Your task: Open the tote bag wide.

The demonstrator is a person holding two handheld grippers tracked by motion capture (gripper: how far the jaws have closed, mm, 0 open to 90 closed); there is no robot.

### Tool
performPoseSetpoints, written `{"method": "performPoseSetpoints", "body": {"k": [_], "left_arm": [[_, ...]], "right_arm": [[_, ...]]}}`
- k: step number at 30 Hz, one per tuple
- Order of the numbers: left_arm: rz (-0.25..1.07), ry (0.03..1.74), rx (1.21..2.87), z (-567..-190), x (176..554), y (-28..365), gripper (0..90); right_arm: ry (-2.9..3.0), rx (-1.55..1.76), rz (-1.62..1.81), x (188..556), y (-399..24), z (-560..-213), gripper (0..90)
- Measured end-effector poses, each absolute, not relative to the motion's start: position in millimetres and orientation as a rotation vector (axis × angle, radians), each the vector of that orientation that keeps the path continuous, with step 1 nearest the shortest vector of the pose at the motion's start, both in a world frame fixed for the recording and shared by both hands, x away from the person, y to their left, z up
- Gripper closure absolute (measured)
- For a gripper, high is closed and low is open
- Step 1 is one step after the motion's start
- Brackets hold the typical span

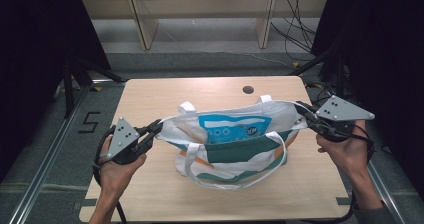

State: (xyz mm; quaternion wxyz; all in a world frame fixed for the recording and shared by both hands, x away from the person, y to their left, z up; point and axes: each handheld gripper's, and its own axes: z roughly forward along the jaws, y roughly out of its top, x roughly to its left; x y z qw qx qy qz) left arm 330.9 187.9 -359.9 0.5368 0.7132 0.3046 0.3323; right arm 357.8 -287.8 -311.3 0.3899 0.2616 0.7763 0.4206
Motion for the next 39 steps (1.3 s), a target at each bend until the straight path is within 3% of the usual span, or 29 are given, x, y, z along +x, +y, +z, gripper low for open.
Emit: {"method": "performPoseSetpoints", "body": {"k": [13, 39], "left_arm": [[0.734, 0.793, 1.735, -384, 368, 181, 85.6], [0.621, 0.813, 1.949, -451, 384, 162, 84.6]], "right_arm": [[1.964, 0.729, 1.050, 374, -286, -341, 87.9], [2.079, 0.821, 0.978, 386, -296, -406, 87.4]]}}
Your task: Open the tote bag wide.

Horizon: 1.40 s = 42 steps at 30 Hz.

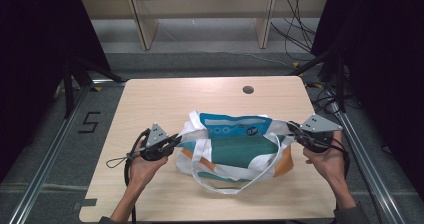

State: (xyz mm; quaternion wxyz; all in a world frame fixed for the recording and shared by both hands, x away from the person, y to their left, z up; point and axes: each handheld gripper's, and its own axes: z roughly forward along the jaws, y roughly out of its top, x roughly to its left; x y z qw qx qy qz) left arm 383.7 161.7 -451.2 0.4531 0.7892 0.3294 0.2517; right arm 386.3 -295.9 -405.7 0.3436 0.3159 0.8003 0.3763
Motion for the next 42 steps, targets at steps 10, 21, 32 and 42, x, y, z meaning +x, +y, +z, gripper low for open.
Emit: {"method": "performPoseSetpoints", "body": {"k": [10, 21, 32, 42], "left_arm": [[0.587, 0.818, 2.015, -469, 383, 156, 84.6], [0.566, 0.785, 2.074, -485, 383, 147, 84.8], [0.524, 0.835, 2.085, -504, 384, 140, 84.7], [0.548, 0.799, 2.155, -506, 386, 140, 84.5]], "right_arm": [[2.122, 0.836, 0.965, 384, -294, -420, 87.3], [2.252, 0.858, 0.911, 389, -289, -451, 87.1], [2.342, 0.858, 0.856, 387, -285, -472, 87.1], [2.384, 0.885, 0.825, 385, -285, -485, 87.2]]}}
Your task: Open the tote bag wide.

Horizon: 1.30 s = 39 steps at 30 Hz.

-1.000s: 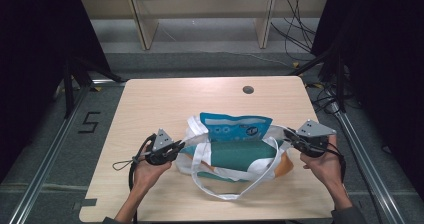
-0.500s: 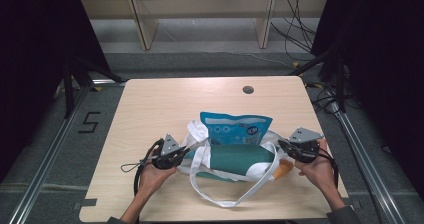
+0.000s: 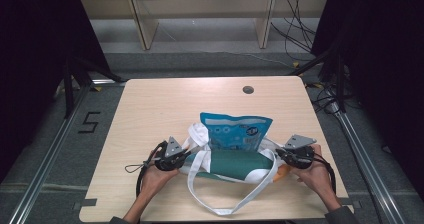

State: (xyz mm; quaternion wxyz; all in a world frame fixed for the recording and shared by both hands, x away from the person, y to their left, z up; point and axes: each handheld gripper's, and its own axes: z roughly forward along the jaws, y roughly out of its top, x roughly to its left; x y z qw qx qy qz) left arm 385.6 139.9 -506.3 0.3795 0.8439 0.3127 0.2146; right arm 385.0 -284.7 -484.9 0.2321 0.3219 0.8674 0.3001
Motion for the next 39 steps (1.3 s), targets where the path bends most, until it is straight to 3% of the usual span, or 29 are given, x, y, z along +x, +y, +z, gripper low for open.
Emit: {"method": "performPoseSetpoints", "body": {"k": [11, 15, 16, 21, 22, 28, 32, 39], "left_arm": [[0.592, 0.784, 2.198, -512, 386, 136, 84.3], [0.574, 0.823, 2.176, -509, 385, 136, 78.2], [0.562, 0.826, 2.168, -506, 384, 137, 75.5], [0.574, 0.845, 2.170, -491, 380, 141, 57.9], [0.585, 0.824, 2.175, -479, 381, 148, 57.7], [0.533, 0.818, 2.071, -452, 374, 154, 51.9], [0.567, 0.764, 2.058, -437, 373, 142, 47.1], [0.524, 0.756, 2.033, -432, 380, 122, 43.8]], "right_arm": [[2.405, 0.898, 0.815, 387, -283, -497, 87.5], [2.400, 0.921, 0.821, 387, -284, -495, 85.5], [2.368, 0.957, 0.808, 387, -285, -490, 72.5], [2.288, 1.024, 0.908, 388, -297, -474, 61.5], [2.235, 1.053, 0.982, 386, -303, -463, 57.6], [2.164, 1.078, 1.124, 371, -304, -428, 53.7], [2.181, 0.966, 1.213, 356, -293, -402, 51.5], [2.269, 0.810, 1.304, 342, -262, -390, 50.1]]}}
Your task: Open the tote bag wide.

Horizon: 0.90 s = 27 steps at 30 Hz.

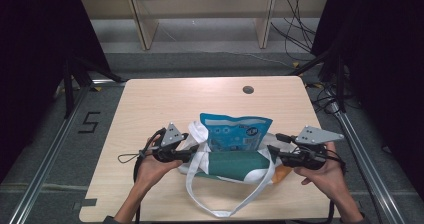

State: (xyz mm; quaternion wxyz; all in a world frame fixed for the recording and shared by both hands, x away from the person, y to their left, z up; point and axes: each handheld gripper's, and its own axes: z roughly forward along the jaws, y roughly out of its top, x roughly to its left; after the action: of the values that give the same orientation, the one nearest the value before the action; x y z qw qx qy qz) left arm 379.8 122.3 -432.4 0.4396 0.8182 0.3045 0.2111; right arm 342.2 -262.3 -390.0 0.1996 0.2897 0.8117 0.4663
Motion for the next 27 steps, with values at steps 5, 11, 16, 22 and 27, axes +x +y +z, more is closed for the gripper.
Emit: {"method": "performPoseSetpoints", "body": {"k": [5, 11, 16, 22, 27], "left_arm": [[0.469, 0.760, 2.040, -437, 395, 117, 45.3], [0.442, 0.717, 2.069, -441, 407, 112, 56.3], [0.432, 0.733, 2.067, -445, 414, 109, 65.7], [0.440, 0.759, 2.060, -447, 426, 110, 75.9], [0.408, 0.813, 2.019, -445, 448, 108, 78.6]], "right_arm": [[2.347, 0.823, 1.346, 342, -252, -394, 48.5], [2.421, 0.827, 1.354, 349, -250, -403, 47.4], [2.533, 0.854, 1.253, 357, -237, -425, 47.3], [2.647, 0.784, 1.199, 363, -232, -440, 55.0], [2.711, 0.650, 1.073, 351, -230, -443, 72.7]]}}
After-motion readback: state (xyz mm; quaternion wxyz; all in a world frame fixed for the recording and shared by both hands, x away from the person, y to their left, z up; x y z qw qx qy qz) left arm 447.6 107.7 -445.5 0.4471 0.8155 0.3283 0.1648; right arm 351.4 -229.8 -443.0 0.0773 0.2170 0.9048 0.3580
